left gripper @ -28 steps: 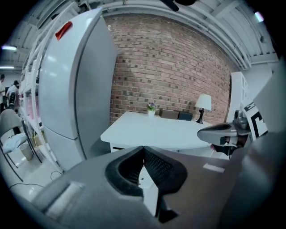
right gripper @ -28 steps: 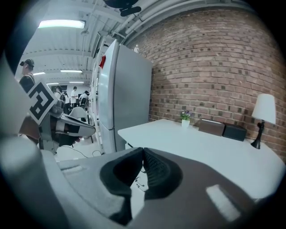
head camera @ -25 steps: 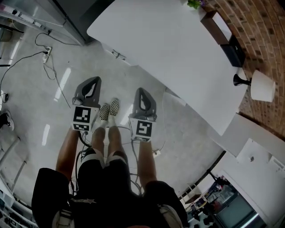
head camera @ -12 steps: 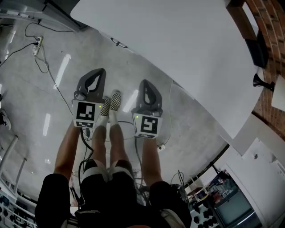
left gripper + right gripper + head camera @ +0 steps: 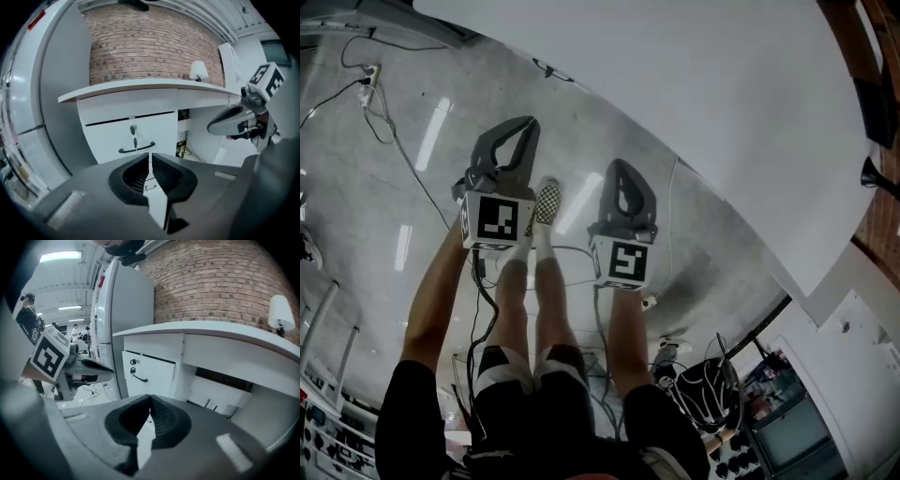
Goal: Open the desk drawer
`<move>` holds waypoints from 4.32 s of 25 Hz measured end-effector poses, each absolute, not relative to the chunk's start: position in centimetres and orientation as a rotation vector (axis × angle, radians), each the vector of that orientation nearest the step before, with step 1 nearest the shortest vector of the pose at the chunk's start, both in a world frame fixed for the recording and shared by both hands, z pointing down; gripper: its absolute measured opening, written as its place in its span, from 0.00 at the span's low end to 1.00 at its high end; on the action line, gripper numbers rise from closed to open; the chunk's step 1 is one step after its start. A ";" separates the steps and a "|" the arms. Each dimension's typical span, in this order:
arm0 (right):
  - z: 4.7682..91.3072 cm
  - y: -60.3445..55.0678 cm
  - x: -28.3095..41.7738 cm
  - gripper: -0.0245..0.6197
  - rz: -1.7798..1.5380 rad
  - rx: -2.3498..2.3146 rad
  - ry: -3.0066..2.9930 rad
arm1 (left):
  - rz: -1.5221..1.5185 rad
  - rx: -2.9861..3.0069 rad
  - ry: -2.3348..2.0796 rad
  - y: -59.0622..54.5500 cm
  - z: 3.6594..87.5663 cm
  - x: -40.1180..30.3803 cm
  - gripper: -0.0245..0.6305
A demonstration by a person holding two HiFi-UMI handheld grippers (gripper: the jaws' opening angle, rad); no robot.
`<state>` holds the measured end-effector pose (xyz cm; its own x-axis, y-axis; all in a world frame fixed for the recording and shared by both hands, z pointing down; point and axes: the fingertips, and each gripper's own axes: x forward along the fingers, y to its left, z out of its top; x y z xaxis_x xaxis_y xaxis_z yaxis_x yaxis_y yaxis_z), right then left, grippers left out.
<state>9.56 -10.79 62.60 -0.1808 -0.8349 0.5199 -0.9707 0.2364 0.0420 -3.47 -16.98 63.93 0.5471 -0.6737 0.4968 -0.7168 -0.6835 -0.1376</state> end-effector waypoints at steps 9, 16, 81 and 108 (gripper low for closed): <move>62.4 -10.1 10.6 0.05 0.418 1.651 -2.073 | 1.364 2.967 -1.118 -20.2 65.0 -0.4 0.40; 62.3 -9.4 11.7 0.05 0.420 1.671 -2.067 | 1.717 3.098 -1.045 -22.0 67.4 1.5 0.43; 63.0 -4.0 10.4 0.05 0.424 1.664 -2.030 | 2.377 3.222 -0.862 -17.0 69.4 -2.6 0.07; 60.8 -1.6 8.4 0.05 0.373 1.671 -2.042 | 2.392 3.204 -0.784 -7.0 69.7 -9.6 0.07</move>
<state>8.44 -1.61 60.78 -0.1460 -0.8433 0.5172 -0.9717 0.2204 0.0851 -9.63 -7.00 69.71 0.3911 -0.7129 0.5821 0.2301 -0.5367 -0.8118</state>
